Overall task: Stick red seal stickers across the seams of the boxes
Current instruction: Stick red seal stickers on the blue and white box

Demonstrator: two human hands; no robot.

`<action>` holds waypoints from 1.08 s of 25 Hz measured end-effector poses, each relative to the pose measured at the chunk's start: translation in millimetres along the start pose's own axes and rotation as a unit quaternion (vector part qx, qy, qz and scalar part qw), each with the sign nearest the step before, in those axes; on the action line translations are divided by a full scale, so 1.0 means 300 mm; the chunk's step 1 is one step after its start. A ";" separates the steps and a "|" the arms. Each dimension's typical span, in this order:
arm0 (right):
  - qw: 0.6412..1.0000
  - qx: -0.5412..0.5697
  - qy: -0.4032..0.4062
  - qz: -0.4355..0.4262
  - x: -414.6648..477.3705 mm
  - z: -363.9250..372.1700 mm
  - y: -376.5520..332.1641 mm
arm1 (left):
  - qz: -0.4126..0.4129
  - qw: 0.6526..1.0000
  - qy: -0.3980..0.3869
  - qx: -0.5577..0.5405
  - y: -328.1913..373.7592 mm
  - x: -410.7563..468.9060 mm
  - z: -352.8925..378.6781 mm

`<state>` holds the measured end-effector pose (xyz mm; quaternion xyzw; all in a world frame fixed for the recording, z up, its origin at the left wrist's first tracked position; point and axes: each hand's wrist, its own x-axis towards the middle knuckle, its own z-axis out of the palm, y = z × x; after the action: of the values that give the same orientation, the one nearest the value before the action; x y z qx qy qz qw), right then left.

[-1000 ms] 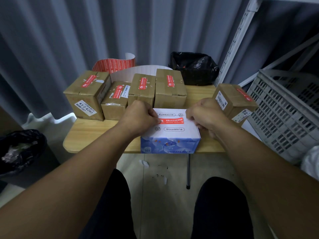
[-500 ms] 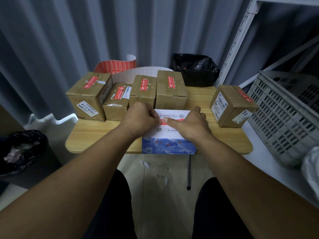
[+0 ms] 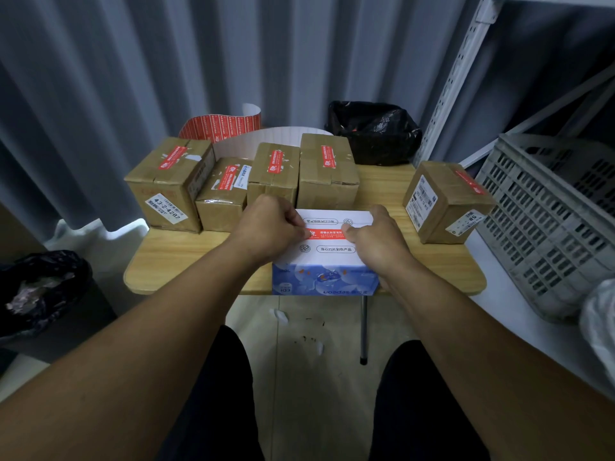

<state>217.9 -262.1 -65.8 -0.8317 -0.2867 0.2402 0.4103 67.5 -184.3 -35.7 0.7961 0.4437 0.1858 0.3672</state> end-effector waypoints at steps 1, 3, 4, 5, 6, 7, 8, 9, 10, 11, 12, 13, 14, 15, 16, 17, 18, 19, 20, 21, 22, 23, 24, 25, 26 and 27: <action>1.000 0.006 -0.001 0.001 -0.001 -0.002 0.002 | 0.000 1.000 0.000 0.001 0.000 -0.001 0.000; 1.000 0.025 -0.005 0.010 -0.003 -0.013 0.001 | 0.001 1.000 0.002 -0.003 -0.004 0.001 0.000; 0.999 0.042 -0.003 0.017 -0.004 -0.024 -0.003 | 0.001 1.000 0.004 -0.006 -0.004 0.001 0.000; 0.998 0.062 -0.003 0.023 -0.003 -0.039 -0.008 | 0.001 1.000 0.005 -0.007 -0.005 0.001 0.000; 0.997 0.074 -0.004 0.029 0.000 -0.052 -0.012 | 0.003 1.000 0.007 -0.006 -0.005 0.000 0.001; 0.997 0.072 -0.004 0.029 -0.003 -0.060 -0.019 | 0.005 1.000 0.010 -0.006 -0.006 0.000 0.001; 0.998 0.056 -0.006 0.029 -0.010 -0.058 -0.028 | 0.007 1.000 0.011 -0.009 -0.007 0.000 0.000; 0.999 0.022 -0.004 0.025 -0.016 -0.050 -0.030 | 0.007 1.000 0.010 -0.015 -0.008 0.000 0.001; 0.999 -0.031 0.007 0.014 -0.019 -0.037 -0.028 | 0.006 1.000 0.008 -0.021 -0.008 0.000 0.001; 0.996 -0.084 0.019 0.000 -0.025 -0.025 -0.026 | 0.004 1.000 0.007 -0.027 -0.010 -0.001 0.004; 0.992 -0.126 0.028 -0.011 -0.030 -0.013 -0.024 | 0.003 0.999 0.008 -0.031 -0.012 -0.003 0.006; 0.988 -0.153 0.034 -0.019 -0.038 -0.004 -0.028 | 0.002 0.999 0.008 -0.037 -0.015 -0.005 0.006; 0.985 -0.169 0.036 -0.023 -0.043 0.002 -0.032 | -0.001 0.999 0.008 -0.046 -0.015 -0.008 0.004; 0.982 -0.183 0.039 -0.025 -0.049 0.003 -0.038 | -0.008 0.998 0.008 -0.061 -0.016 -0.009 0.004; 0.980 -0.194 0.043 -0.028 -0.049 0.008 -0.043 | -0.017 0.997 0.011 -0.081 -0.017 -0.009 0.002; 0.977 -0.206 0.050 -0.031 -0.048 0.015 -0.048 | -0.027 0.995 0.015 -0.098 -0.022 -0.006 0.000; 0.974 -0.216 0.057 -0.032 -0.047 0.024 -0.051 | -0.032 0.993 0.020 -0.108 -0.027 -0.002 -0.001; 0.971 -0.227 0.064 -0.036 -0.050 0.032 -0.056 | -0.034 0.992 0.022 -0.117 -0.033 0.001 -0.003; 0.969 -0.235 0.070 -0.038 -0.052 0.042 -0.058 | -0.037 0.991 0.021 -0.129 -0.039 0.006 -0.003; 0.967 -0.240 0.075 -0.040 -0.054 0.048 -0.060 | -0.041 0.988 0.018 -0.147 -0.045 0.009 -0.001; 0.966 -0.242 0.078 -0.041 -0.056 0.053 -0.062 | -0.046 0.985 0.015 -0.168 -0.050 0.011 0.001; 0.965 -0.245 0.080 -0.040 -0.059 0.054 -0.065 | -0.049 0.981 0.014 -0.185 -0.055 0.012 0.004; 0.965 -0.246 0.079 -0.040 -0.060 0.056 -0.068 | -0.050 0.979 0.015 -0.195 -0.058 0.013 0.006; 0.965 -0.247 0.078 -0.038 -0.062 0.058 -0.071 | -0.051 0.978 0.018 -0.199 -0.061 0.014 0.008; 0.965 -0.249 0.076 -0.037 -0.065 0.059 -0.076 | -0.050 0.978 0.020 -0.203 -0.063 0.016 0.009; 0.964 -0.252 0.075 -0.037 -0.068 0.061 -0.079 | -0.048 0.977 0.021 -0.207 -0.064 0.017 0.010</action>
<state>184.9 -253.9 -53.0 -0.9128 -0.3368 0.0822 0.2159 61.1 -174.7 -52.3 0.6766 0.4411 0.2725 0.5229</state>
